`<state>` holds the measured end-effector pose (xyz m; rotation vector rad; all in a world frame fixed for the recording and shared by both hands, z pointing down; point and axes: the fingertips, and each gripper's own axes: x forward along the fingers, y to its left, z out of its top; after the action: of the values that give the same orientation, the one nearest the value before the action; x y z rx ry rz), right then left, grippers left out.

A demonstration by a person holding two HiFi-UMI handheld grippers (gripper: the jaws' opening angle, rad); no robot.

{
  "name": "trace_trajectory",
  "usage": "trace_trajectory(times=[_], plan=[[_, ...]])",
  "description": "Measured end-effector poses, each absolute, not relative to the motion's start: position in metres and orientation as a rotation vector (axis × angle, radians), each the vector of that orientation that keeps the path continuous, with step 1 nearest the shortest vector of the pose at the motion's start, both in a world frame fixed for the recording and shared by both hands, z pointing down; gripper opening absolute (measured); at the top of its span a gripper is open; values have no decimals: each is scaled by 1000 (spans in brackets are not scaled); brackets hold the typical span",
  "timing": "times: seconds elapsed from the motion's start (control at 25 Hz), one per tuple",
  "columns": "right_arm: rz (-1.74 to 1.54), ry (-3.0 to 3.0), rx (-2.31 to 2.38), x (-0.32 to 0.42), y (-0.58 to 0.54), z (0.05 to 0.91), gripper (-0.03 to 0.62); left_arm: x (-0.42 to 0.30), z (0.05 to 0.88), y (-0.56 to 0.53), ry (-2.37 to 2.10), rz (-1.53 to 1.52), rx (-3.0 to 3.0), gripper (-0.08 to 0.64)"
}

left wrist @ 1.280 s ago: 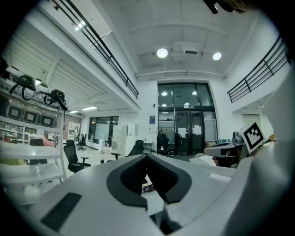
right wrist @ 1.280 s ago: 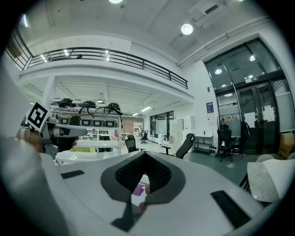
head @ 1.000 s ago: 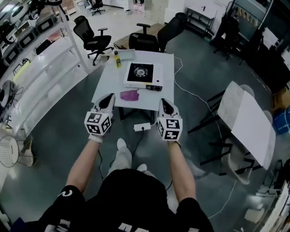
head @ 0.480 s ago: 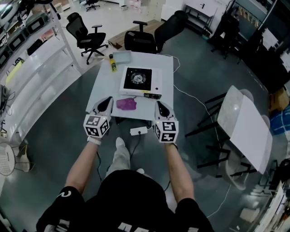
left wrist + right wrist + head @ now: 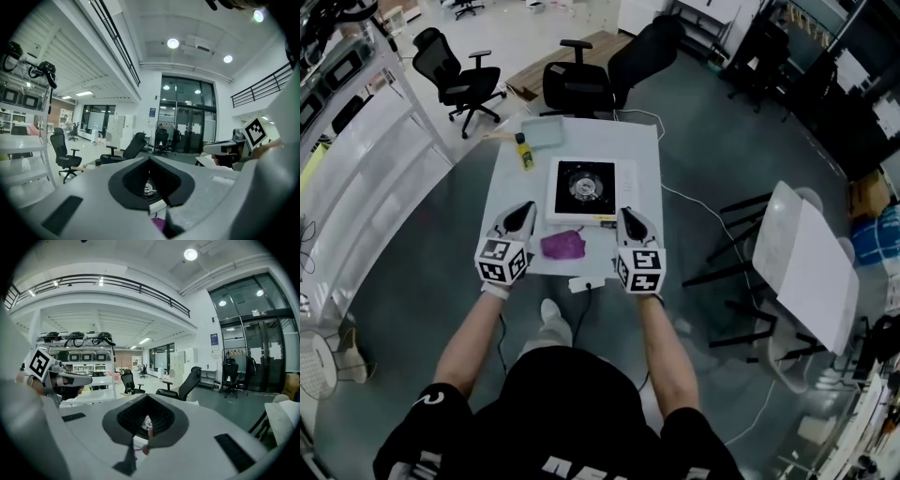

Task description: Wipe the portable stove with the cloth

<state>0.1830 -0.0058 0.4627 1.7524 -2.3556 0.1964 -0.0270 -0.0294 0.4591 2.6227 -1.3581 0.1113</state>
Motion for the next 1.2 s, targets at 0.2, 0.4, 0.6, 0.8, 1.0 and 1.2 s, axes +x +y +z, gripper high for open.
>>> trace_trajectory(times=[0.2,0.4,0.6,0.8,1.0,1.2], plan=[[216,-2319,1764,163,-41,473,-6,-44,472,-70,-1299,104,2618,-2],[240,-2291,1783,146,-59,484,-6,-58,497,-91,-1244,121,2598,-2],[263,-2271,1784,139,-69,497,-6,-62,514,-98,-1204,129,2580,-2],[290,-2284,1784,134,-79,511,-6,-67,526,-104,-1195,144,2564,-2],[311,-2294,1766,134,-85,522,-6,-68,535,-105,-1196,152,2545,-2],[343,-2302,1730,130,-89,540,-5,-67,547,-109,-1183,171,2531,-2]])
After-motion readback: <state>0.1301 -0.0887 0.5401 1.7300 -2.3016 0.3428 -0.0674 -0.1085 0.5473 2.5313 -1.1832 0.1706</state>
